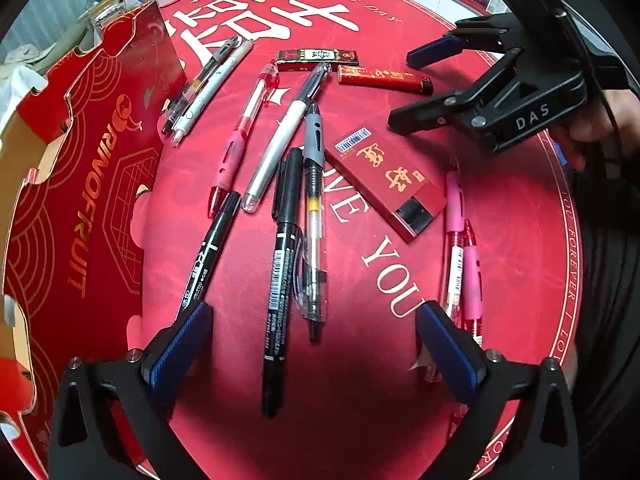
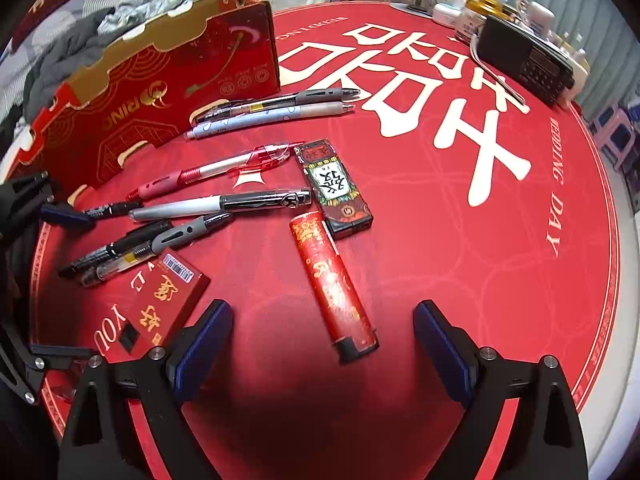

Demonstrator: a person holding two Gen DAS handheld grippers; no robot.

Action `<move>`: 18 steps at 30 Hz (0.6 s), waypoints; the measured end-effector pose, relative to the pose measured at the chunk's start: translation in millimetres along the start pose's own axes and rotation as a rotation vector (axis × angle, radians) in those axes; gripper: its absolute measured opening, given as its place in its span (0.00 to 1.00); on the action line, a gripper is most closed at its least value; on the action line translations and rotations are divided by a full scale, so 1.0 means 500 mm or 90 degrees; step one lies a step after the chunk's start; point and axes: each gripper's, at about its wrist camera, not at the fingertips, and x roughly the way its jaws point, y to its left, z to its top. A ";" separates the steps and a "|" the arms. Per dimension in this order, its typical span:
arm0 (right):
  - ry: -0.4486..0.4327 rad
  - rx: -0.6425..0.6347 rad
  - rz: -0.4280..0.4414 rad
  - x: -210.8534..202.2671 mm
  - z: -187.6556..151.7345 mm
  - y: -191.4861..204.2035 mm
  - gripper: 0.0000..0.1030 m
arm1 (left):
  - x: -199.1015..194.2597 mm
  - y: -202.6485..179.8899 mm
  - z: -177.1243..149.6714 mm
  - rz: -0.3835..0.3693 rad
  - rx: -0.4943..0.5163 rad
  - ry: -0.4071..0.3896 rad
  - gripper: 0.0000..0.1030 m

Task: Organize rigid objects
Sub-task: 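Move the left tool to the black marker while the right tool reaches the red cylindrical tube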

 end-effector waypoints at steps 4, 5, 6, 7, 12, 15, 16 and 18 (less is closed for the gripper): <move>0.008 -0.019 0.006 0.009 0.016 0.003 0.91 | -0.007 0.022 -0.005 -0.002 0.008 0.008 1.00; 0.009 -0.025 0.009 0.010 0.019 0.006 0.91 | -0.009 0.029 -0.006 -0.001 0.003 0.008 1.00; 0.009 -0.032 0.011 0.011 0.022 0.009 0.91 | -0.012 0.037 -0.010 0.001 -0.004 0.003 1.00; 0.010 -0.039 0.013 0.012 0.024 0.013 0.91 | -0.013 0.041 -0.012 0.003 -0.007 0.002 1.00; 0.007 -0.056 0.020 0.008 0.030 0.030 0.81 | -0.031 0.066 -0.043 0.002 -0.010 -0.017 0.99; 0.001 -0.045 0.017 0.001 0.034 0.033 0.63 | -0.040 0.080 -0.055 0.001 -0.015 -0.014 0.99; 0.000 -0.041 0.016 0.000 0.035 0.033 0.52 | -0.044 0.087 -0.058 0.002 -0.021 -0.010 0.97; -0.003 -0.026 0.011 -0.003 0.037 0.034 0.40 | -0.057 0.102 -0.065 0.009 -0.038 -0.007 0.87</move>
